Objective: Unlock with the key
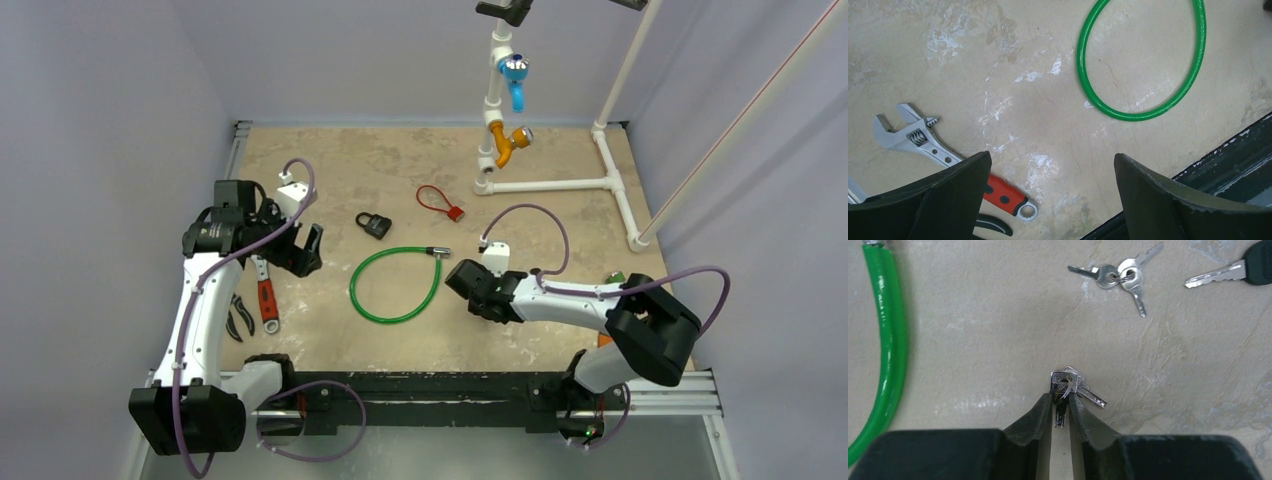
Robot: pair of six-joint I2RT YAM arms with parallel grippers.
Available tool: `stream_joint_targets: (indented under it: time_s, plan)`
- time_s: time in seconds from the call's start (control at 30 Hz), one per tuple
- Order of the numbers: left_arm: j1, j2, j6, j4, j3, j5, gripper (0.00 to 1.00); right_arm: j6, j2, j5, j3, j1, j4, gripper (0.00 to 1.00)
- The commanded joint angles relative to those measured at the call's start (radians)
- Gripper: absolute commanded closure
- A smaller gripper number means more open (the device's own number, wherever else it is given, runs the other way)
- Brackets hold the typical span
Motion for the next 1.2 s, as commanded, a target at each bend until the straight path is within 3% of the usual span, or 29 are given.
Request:
stream_joint_targets:
  time_s: [0.0,0.33,0.47,0.63,0.8,0.97,1.07,1.17]
  plan:
    - [-0.011,-0.022,-0.009,0.001,0.040,0.033,0.07,0.030,0.001,-0.015,0.060,0.032,-0.005,0.97]
    - [-0.049,-0.044,-0.007,-0.011,0.026,0.034,0.08,-0.002,-0.067,-0.038,0.118,0.036,-0.004,1.00]
    - [-0.116,-0.071,0.009,-0.004,0.008,0.057,0.14,-0.053,-0.108,-0.076,0.145,0.037,0.022,1.00]
    - [-0.140,-0.162,0.114,-0.083,0.026,0.229,0.16,-0.186,-0.196,-0.167,0.187,0.041,0.106,1.00]
    - [-0.146,-0.278,0.273,-0.116,0.061,0.391,0.12,-0.332,-0.321,-0.409,0.190,0.040,0.294,1.00]
    - [-0.151,-0.443,0.210,0.150,-0.101,0.628,0.11,-0.398,-0.360,-0.700,0.278,0.040,0.364,1.00]
    - [-0.158,-0.500,0.017,0.353,-0.194,0.696,0.11,-0.395,-0.360,-0.830,0.334,0.040,0.390,1.00]
    - [-0.176,-0.490,-0.104,0.427,-0.188,0.736,0.06,-0.377,-0.361,-0.936,0.380,0.040,0.437,1.00]
